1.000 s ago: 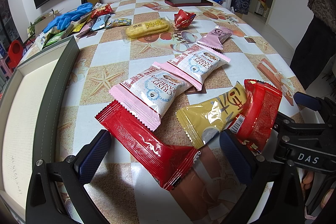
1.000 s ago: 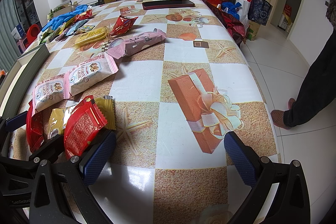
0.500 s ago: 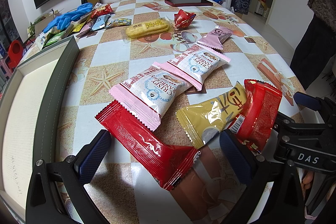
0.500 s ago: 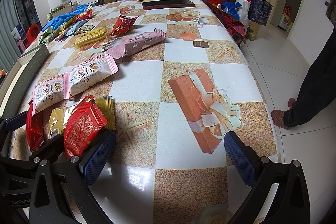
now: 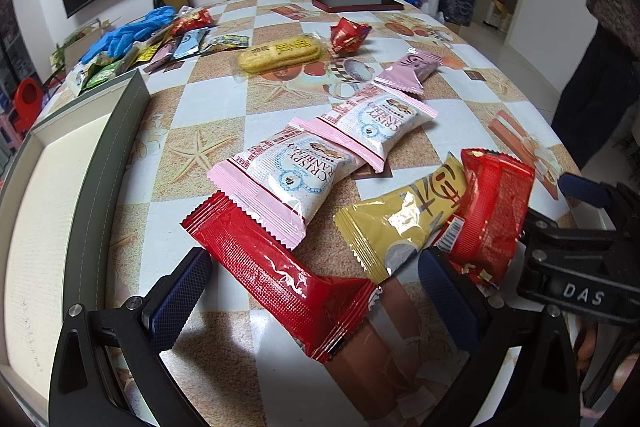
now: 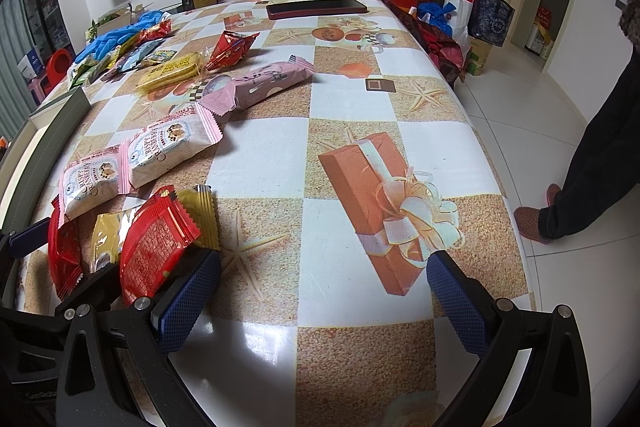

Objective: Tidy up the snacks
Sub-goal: 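Grasp the long red wafer bar with the left tool, then lift the red wafer bar with the left tool while the right tool grasps the small red bag, then carry both red packets over the white tray and open both tools to drop them, then move the left tool toward the pink Crispy Cranberry packet while the right tool withdraws, then move the right tool over the long yellow snack bar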

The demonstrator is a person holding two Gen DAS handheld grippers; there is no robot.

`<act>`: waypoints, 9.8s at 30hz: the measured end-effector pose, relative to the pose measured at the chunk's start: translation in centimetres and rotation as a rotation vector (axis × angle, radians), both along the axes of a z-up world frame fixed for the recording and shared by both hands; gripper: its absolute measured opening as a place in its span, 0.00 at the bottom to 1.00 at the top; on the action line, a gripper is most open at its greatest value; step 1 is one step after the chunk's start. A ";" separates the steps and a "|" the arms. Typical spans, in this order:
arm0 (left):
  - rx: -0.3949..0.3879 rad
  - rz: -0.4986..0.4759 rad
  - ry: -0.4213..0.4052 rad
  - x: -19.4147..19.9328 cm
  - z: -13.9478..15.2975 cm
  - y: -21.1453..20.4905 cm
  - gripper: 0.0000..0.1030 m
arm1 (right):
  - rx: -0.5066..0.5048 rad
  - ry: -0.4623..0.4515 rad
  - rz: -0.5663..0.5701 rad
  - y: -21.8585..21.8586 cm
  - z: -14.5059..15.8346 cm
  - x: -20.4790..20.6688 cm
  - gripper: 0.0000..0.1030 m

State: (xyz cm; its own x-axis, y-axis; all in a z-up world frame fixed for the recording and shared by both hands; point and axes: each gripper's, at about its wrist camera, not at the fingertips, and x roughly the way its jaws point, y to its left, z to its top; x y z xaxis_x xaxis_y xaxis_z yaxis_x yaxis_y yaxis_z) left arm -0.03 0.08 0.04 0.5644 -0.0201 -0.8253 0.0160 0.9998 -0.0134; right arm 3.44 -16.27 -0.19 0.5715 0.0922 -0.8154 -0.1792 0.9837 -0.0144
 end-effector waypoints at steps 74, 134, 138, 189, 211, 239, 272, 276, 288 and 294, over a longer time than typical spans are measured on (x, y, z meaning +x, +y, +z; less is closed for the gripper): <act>-0.151 0.016 -0.060 -2.7 1.1 6.4 0.25 | 0.509 0.160 -0.154 3.0 1.2 -0.5 0.85; -0.027 0.155 -0.091 -5.6 6.4 13.3 0.23 | 0.219 -0.060 0.341 13.4 7.4 -5.2 0.23; 0.000 0.212 -0.077 -5.2 6.4 16.2 0.23 | 0.236 -0.018 0.407 16.6 7.1 -4.6 0.23; -0.007 -0.043 0.020 0.6 3.5 2.1 0.77 | 0.003 0.024 -0.016 1.4 1.2 -0.8 0.91; 0.009 -0.056 -0.048 1.9 0.7 2.4 0.55 | 0.013 0.037 0.004 0.5 0.2 -0.7 1.00; 0.004 -0.011 -0.030 1.5 0.1 3.0 0.90 | -0.002 0.039 -0.001 0.8 0.1 -0.6 1.00; 0.012 -0.054 -0.002 1.7 -0.2 2.4 1.00 | 0.024 0.019 0.150 6.6 0.9 0.2 0.37; -0.016 -0.060 -0.015 1.6 0.3 2.8 1.00 | 0.000 -0.010 0.224 4.6 0.8 -1.1 0.37; 0.005 -0.027 -0.050 2.1 0.5 3.6 0.69 | 0.005 -0.007 0.258 6.3 0.1 0.5 1.00; 0.005 -0.045 -0.048 2.9 0.4 3.4 0.73 | 0.004 0.009 0.262 6.4 0.0 0.5 1.00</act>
State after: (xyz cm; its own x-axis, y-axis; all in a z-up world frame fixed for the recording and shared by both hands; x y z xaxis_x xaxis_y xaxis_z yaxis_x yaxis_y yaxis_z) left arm 2.87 3.50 0.45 0.6023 -0.0421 -0.7971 0.0614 0.9981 -0.0063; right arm 3.98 -9.85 -0.24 0.5207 0.2395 -0.8195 -0.4282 0.9037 -0.0080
